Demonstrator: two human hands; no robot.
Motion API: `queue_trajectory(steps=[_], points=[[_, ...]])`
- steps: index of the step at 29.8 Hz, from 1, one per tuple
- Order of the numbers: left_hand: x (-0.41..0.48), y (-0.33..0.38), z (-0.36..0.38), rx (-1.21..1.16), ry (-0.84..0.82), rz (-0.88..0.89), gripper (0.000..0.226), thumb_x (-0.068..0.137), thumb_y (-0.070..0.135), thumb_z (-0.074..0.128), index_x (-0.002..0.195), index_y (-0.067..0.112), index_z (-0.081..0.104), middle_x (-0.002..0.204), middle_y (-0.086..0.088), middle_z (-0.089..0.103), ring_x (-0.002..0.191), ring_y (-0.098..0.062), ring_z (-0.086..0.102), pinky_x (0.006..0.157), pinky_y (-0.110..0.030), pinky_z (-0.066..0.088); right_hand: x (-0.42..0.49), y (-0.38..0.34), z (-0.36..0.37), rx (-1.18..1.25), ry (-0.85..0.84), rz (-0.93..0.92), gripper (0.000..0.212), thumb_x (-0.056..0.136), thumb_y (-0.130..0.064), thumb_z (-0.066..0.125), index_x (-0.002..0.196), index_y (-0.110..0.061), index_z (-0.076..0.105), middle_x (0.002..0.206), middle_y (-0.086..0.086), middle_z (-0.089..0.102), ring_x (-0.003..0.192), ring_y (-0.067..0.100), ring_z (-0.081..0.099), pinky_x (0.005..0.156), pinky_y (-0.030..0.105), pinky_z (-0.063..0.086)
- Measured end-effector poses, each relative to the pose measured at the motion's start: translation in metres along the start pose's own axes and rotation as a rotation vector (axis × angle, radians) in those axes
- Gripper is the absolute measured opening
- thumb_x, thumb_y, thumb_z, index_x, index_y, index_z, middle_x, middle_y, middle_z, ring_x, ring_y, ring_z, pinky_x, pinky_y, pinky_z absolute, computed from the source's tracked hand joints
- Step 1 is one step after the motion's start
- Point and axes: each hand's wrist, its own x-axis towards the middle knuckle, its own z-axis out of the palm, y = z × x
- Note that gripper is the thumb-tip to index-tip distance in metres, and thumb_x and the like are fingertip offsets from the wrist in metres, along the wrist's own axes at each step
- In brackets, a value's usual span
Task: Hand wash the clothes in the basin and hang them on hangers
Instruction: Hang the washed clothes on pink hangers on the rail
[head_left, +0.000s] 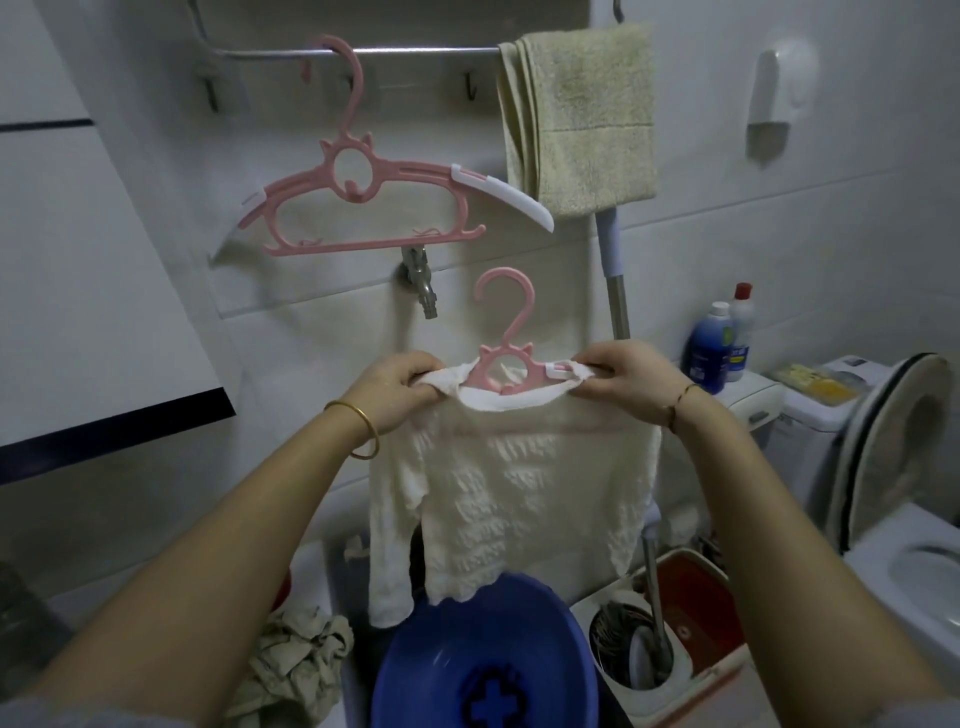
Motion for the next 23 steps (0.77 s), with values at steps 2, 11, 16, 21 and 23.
queue_trajectory(steps=[2,11,16,21,23], points=[[0.003,0.003,0.001,0.002,-0.042,-0.024,0.015,0.087,0.005,0.062,0.101,0.007,0.067,0.086,0.002,0.059,0.08,-0.011,0.052,0.062,-0.005,0.037,0.001,-0.001,-0.002,-0.043,-0.008,0.011,0.026,0.085,-0.028,0.067,0.085,-0.003,0.067,0.074,0.013,0.059,0.067,0.017,0.048,0.06,0.03,0.034],[0.026,0.051,-0.003,0.185,0.005,0.006,0.038,0.084,0.005,0.057,0.121,0.016,0.062,0.115,0.001,0.06,0.099,-0.008,0.05,0.089,-0.019,0.04,-0.018,0.013,-0.024,-0.047,0.118,0.172,0.02,0.084,-0.032,0.067,0.076,-0.014,0.066,0.072,0.005,0.062,0.075,0.025,0.058,0.068,0.04,0.047],[0.04,0.077,-0.007,0.335,0.444,0.246,0.033,0.083,0.007,0.054,0.115,0.015,0.059,0.099,0.0,0.056,0.094,-0.018,0.05,0.091,-0.038,0.046,-0.021,0.022,-0.041,-0.111,0.235,0.319,0.029,0.086,-0.043,0.061,0.089,-0.015,0.068,0.082,0.005,0.066,0.08,0.024,0.06,0.073,0.037,0.05],[0.05,0.099,-0.012,0.608,0.751,0.266,0.053,0.083,0.002,0.051,0.131,0.022,0.048,0.109,-0.01,0.049,0.1,-0.029,0.045,0.084,-0.036,0.037,-0.001,0.008,-0.063,-0.164,0.311,0.392,0.021,0.085,-0.041,0.06,0.087,-0.021,0.065,0.073,0.002,0.058,0.077,0.024,0.055,0.063,0.029,0.039],[0.057,0.108,-0.018,0.7,0.771,0.24,0.051,0.086,0.001,0.052,0.131,0.024,0.046,0.113,-0.011,0.046,0.102,-0.03,0.044,0.083,-0.036,0.036,0.009,-0.001,-0.07,-0.181,0.338,0.406,0.025,0.085,-0.041,0.06,0.086,-0.016,0.066,0.077,0.005,0.059,0.078,0.025,0.056,0.059,0.028,0.037]])
